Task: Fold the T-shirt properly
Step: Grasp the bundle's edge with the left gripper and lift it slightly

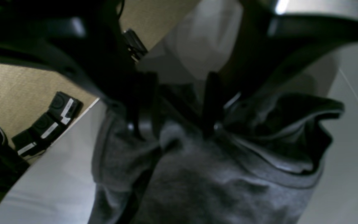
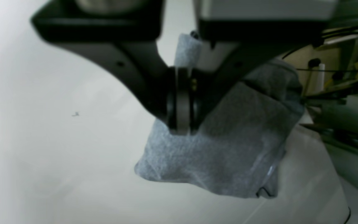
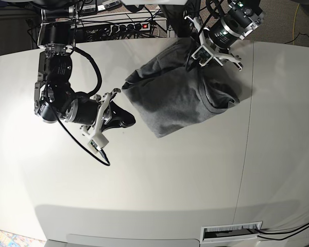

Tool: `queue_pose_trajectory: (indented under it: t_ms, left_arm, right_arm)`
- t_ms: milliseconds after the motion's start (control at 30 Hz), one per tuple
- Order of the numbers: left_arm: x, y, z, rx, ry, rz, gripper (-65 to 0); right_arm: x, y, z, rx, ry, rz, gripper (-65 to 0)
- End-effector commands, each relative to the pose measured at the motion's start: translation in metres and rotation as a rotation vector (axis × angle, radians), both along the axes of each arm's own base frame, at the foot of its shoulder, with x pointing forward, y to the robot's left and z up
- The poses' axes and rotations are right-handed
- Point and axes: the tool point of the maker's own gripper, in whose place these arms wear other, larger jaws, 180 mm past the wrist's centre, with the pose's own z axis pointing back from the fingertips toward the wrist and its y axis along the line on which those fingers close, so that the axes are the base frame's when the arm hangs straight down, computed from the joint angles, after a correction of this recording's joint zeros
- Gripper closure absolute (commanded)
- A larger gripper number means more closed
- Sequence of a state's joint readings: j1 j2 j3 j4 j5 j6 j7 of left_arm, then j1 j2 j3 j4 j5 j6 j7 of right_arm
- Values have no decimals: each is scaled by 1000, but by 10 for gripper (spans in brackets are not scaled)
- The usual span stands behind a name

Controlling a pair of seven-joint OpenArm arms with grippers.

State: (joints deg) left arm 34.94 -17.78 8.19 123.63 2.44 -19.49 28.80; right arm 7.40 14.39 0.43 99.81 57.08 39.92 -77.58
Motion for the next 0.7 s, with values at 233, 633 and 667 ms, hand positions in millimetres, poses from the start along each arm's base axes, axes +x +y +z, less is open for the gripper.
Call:
queue_pose_trajectory:
  t_ms: [233, 633, 667]
  left_arm:
    - [-1, -4, 5, -51, 10, 8, -245]
    - [-7, -2, -15, -50, 45, 13, 0]
    - [-5, -2, -11, -50, 32, 10, 0]
  right_arm:
    - [6, 1, 15, 29, -47, 2, 0]
    - [6, 0, 15, 26, -47, 1, 0]
    - [7, 0, 15, 26, -48, 1, 0]
